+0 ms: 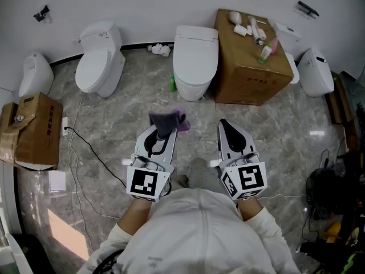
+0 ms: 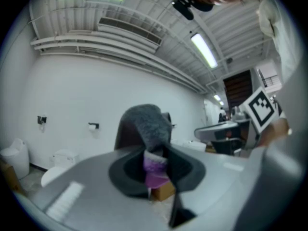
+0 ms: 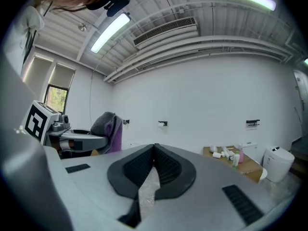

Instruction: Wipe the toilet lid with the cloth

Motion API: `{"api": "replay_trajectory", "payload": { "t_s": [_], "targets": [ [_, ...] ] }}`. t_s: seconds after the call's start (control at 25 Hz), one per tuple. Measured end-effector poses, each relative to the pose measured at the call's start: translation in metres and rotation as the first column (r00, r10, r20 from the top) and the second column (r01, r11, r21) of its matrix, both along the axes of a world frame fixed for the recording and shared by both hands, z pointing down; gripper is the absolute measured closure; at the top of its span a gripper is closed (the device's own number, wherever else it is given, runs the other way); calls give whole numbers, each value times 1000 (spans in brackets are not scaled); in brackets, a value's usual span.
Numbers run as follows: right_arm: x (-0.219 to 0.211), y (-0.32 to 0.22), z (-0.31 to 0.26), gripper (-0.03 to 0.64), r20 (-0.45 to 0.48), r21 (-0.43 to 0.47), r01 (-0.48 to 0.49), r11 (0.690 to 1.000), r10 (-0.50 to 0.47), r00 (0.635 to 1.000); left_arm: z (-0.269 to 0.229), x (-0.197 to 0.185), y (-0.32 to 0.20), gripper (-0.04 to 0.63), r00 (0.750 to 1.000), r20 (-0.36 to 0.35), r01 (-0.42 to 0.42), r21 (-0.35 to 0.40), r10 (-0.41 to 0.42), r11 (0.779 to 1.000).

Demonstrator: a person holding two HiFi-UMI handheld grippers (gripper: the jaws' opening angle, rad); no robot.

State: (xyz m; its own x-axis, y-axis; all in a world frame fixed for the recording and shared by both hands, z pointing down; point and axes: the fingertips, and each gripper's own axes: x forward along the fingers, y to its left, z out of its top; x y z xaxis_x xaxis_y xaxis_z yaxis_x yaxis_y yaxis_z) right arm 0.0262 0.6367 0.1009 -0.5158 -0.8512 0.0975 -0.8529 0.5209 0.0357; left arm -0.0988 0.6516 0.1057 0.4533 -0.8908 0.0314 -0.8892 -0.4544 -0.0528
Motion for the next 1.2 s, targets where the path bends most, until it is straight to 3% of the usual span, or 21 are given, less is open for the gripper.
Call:
{"api": "replay_trajectory", "payload": {
  "t_s": [0.36,0.64,0.88,1.2],
  "targets": [
    [-3,-42,1,601,16,14,0,1000,-1,1000,4,-1,-39,530,1000,21,-4,-2,4,1000],
    [-2,-107,3,601,29,22,2,1000,-3,1000,6,3,-99,529,1000,16,-4,6,4,1000],
    [0,-190,15,601,16,0,15,1000,-15,1000,18,8,-178,530,1000,-4,6,-15,-6,1000],
    [23,-346,13,601,-3,-23,21,1000,-21,1000,21,28,-333,529,1000,-8,12,-43,-12,999]
  ]
}}
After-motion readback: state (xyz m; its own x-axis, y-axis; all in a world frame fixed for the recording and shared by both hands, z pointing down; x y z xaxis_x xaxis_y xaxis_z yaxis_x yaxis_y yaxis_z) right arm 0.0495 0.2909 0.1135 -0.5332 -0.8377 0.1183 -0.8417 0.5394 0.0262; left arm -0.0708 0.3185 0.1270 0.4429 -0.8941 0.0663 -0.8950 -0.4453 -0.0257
